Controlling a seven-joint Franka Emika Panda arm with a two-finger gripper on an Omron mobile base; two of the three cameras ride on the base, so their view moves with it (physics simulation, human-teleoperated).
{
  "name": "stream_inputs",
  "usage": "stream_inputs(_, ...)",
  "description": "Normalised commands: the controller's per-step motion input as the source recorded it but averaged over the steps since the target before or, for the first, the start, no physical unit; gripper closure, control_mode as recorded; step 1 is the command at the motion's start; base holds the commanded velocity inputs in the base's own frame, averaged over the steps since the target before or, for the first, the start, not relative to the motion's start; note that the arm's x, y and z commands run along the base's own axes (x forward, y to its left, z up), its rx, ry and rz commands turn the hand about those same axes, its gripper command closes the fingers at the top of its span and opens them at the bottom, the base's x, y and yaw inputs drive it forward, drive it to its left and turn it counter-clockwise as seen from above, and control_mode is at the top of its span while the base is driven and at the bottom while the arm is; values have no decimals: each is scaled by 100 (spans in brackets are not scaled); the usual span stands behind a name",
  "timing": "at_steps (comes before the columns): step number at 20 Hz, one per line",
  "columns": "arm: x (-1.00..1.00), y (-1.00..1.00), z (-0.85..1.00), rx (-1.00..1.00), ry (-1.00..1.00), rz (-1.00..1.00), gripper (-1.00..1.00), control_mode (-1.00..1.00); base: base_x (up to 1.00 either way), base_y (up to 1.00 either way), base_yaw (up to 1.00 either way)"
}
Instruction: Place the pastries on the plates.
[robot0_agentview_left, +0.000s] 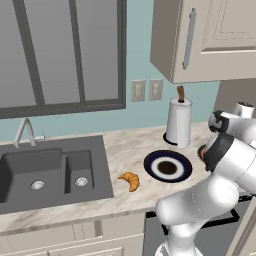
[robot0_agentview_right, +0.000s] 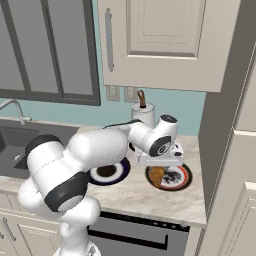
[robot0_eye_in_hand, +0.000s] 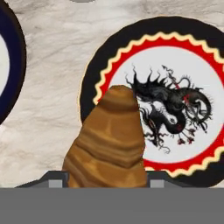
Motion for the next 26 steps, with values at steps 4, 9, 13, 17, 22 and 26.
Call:
stream_inputs(4, 40, -24, 0, 1, 0, 0, 100, -100, 0, 0, 0)
stream_inputs(9, 23, -1, -1, 0, 0, 0, 100, -100, 0, 0, 0)
stream_inputs(13, 26, 0, -6, 0, 0, 0, 100, -100, 0, 0, 0)
stream_inputs(17, 4, 0, -36, 0, 0, 0, 100, -100, 0, 0, 0)
stream_inputs(22, 0, 0, -45, 0, 0, 0, 100, -100, 0, 0, 0)
stream_inputs(26, 0, 0, -11, 0, 0, 0, 100, -100, 0, 0, 0)
